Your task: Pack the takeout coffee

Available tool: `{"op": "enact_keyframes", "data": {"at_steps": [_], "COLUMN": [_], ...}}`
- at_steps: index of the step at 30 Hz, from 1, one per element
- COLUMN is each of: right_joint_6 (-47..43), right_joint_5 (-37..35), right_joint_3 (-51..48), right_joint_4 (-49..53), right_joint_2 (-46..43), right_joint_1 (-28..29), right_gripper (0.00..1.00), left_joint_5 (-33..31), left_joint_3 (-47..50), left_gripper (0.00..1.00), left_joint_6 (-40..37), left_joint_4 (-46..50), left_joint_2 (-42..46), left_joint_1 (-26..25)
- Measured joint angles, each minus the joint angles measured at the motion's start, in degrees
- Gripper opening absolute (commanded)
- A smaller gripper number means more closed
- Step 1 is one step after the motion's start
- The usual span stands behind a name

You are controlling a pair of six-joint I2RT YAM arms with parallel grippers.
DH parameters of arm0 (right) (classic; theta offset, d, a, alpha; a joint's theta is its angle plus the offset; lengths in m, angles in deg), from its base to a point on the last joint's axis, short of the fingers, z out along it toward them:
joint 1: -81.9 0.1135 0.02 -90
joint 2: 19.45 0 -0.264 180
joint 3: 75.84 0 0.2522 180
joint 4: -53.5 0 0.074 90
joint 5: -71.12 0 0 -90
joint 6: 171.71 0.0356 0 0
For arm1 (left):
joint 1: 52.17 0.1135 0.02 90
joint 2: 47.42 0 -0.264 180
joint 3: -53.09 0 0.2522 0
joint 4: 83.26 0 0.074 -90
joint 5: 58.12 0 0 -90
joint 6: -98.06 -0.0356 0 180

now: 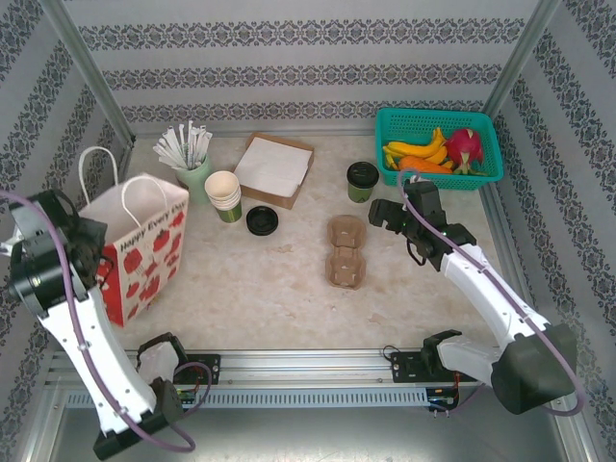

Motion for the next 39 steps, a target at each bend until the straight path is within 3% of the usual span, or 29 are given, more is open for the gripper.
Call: {"op": "enact_keyframes", "data": {"at_steps": [9, 14, 18, 25, 34, 39], "right_joint_6": [-0.1, 0.7, 4.0, 20.0, 32.3, 36.2], "right_joint_5": [4.3, 5.8, 8.2, 15.5, 24.8, 26.3], "right_joint_3": [0.0, 0.0, 0.1, 0.2, 0.0, -1.2], "right_joint_4": [-1.7, -2.3, -1.1, 1.5, -2.3, -3.5], "right_joint_2": [3.6, 3.7, 4.1, 7.6, 15.1, 16.0], "right_joint_1": [-0.1, -0.1, -0.1, 2.6, 9.4, 10.9], "right_gripper": [0.98, 0.98, 0.98, 0.98, 0.98, 0.98], "left_joint_5": [15.3, 19.5, 18.5, 11.7, 7.1, 5.6], "left_joint_3": [8.8, 12.2, 15.6, 20.9, 18.4, 18.2], "left_gripper": [0.0, 0.0, 0.0, 0.0, 0.03, 0.08], "left_joint_6": [-0.6, -0.1, 3.7, 11.2, 10.5, 9.7], "left_joint_4": [3.5, 2.2, -1.5, -10.0, -15.9, -17.3], "left_joint_2": [3.8, 3.9, 3.9, -0.2, -9.7, -10.6], "left_joint_1": [-1.8, -9.7, -21.0, -39.9, -48.5, -50.2]}}
